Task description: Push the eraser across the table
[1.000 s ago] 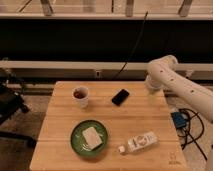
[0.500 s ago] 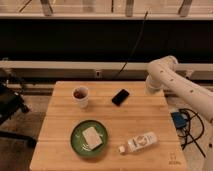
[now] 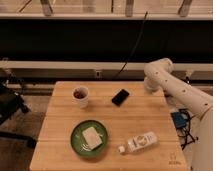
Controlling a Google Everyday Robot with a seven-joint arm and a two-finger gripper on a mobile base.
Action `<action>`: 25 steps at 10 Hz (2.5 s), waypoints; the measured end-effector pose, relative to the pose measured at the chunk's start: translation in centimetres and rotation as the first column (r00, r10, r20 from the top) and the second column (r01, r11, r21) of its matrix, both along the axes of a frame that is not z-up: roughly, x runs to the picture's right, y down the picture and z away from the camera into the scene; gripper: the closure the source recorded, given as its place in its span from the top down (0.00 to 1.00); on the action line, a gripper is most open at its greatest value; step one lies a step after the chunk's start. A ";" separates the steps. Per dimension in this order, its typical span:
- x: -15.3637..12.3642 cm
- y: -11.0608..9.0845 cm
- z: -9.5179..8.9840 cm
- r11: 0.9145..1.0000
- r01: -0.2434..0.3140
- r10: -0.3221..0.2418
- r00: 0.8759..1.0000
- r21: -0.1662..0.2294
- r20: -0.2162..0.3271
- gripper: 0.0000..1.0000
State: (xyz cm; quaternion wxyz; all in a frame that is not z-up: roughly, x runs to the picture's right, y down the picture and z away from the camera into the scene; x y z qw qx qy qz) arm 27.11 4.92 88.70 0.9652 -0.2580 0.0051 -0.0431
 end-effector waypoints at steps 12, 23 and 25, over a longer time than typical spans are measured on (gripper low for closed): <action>-4.2 2.0 4.2 0.992 0.115 -0.111 0.990 -0.043 0.083 0.00; -16.3 3.4 4.8 0.963 0.267 -0.256 0.944 -0.026 0.207 0.00; -17.1 3.3 5.1 0.957 0.290 -0.280 0.935 -0.017 0.217 0.00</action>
